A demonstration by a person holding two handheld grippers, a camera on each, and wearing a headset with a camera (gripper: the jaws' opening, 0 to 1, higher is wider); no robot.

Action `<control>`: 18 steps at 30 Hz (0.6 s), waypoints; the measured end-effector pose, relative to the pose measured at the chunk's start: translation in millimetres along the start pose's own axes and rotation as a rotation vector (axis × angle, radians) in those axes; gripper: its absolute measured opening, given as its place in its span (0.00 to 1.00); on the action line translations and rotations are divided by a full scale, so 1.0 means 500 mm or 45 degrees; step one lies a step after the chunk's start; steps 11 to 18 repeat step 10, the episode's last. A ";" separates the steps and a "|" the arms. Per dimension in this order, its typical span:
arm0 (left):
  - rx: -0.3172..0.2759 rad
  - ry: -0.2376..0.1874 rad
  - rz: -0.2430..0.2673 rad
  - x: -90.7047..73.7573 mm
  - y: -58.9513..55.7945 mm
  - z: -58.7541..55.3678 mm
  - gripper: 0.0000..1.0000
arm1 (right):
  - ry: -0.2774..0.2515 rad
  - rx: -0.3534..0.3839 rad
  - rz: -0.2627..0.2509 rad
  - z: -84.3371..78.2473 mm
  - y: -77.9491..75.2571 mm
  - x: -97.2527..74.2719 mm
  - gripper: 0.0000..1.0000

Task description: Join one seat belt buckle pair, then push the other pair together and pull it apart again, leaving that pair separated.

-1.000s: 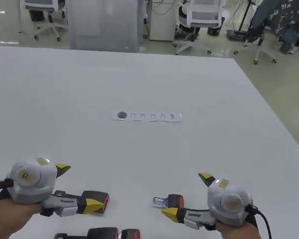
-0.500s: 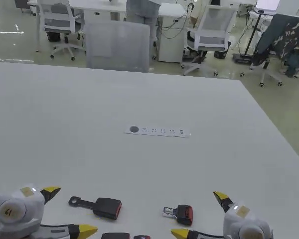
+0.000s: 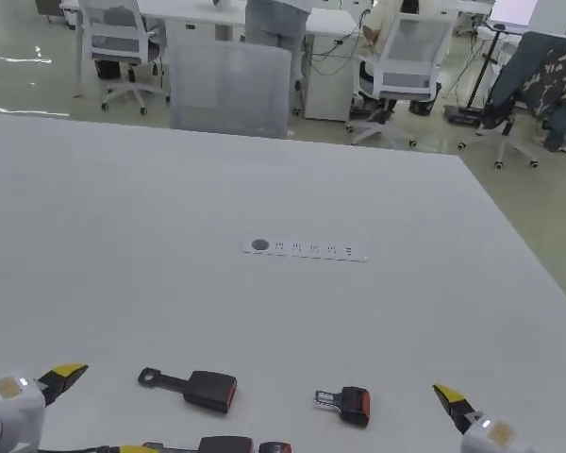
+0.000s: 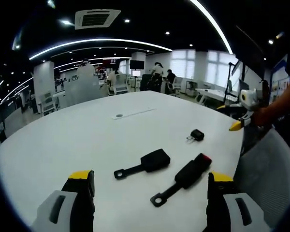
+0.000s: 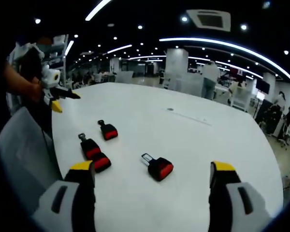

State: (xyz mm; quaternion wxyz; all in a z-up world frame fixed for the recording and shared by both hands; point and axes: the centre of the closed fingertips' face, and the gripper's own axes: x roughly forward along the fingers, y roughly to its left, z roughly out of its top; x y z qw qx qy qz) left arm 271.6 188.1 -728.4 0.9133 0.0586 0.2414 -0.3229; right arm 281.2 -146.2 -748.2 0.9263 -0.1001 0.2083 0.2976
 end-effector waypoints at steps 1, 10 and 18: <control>0.002 -0.001 0.000 -0.001 -0.002 0.001 1.00 | -0.001 -0.003 0.001 -0.001 0.001 -0.003 1.00; 0.032 0.027 -0.014 -0.007 -0.013 -0.005 1.00 | 0.002 -0.017 -0.012 0.000 0.001 -0.020 1.00; 0.032 0.027 -0.014 -0.007 -0.013 -0.005 1.00 | 0.002 -0.017 -0.012 0.000 0.001 -0.020 1.00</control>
